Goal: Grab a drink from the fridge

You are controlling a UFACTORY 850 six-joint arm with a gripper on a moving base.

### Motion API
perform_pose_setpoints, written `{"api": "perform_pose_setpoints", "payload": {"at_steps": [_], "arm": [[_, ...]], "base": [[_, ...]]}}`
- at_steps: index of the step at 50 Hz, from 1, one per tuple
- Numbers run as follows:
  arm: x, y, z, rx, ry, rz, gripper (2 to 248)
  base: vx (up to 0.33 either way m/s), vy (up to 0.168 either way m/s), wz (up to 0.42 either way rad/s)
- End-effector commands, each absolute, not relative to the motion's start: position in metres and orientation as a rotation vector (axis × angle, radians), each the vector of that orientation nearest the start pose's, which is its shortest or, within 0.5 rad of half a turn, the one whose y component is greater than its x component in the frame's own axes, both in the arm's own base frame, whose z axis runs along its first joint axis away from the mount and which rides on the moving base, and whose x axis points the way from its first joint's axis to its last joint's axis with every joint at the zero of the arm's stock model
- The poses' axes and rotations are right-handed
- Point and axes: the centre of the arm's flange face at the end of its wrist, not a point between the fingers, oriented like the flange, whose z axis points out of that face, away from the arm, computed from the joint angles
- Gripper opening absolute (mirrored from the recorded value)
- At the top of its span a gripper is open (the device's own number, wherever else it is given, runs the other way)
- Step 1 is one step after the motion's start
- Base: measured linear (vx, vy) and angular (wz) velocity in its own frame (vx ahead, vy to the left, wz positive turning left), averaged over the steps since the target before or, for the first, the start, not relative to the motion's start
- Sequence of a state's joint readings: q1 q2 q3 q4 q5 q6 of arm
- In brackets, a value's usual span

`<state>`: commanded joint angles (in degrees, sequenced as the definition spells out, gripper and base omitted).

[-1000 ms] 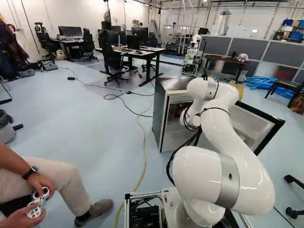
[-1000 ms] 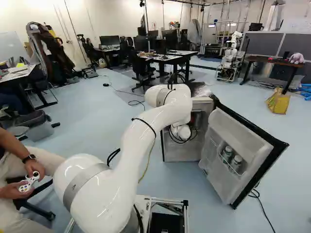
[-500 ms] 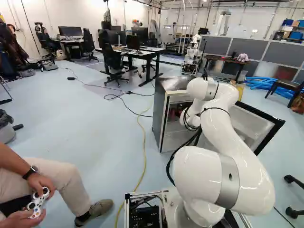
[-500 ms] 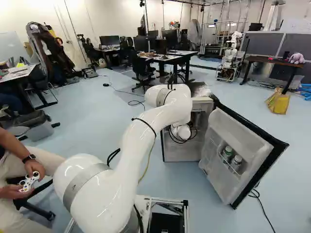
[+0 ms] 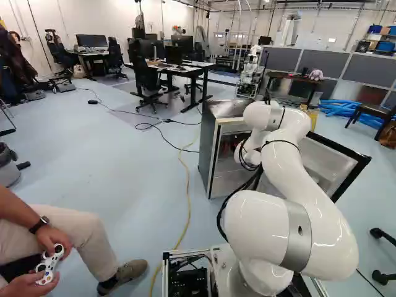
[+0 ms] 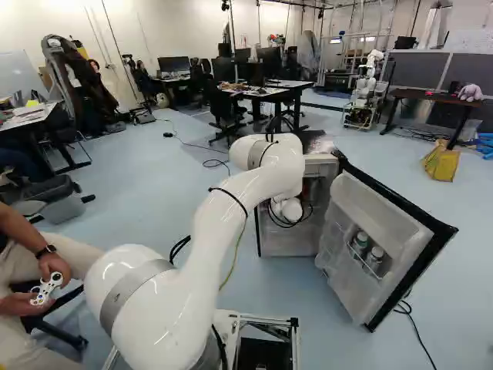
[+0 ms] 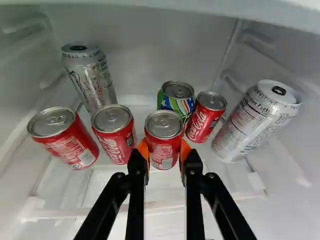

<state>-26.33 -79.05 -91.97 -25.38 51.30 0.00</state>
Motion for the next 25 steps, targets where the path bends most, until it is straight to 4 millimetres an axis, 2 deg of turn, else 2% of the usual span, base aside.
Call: {"api": "perform_pose_setpoints", "payload": {"at_steps": [22,23,25], "arm": [[0.631,-0.283,0.019,-2.77,-0.032,-1.668,79],[0.63,-0.283,0.019,-2.771,-0.031,-1.667,64],[0.629,-0.283,0.019,-2.772,-0.03,-1.664,64]], "base": [[0.0,0.0,0.0],[0.0,0.0,0.0],[0.0,0.0,0.0]]}}
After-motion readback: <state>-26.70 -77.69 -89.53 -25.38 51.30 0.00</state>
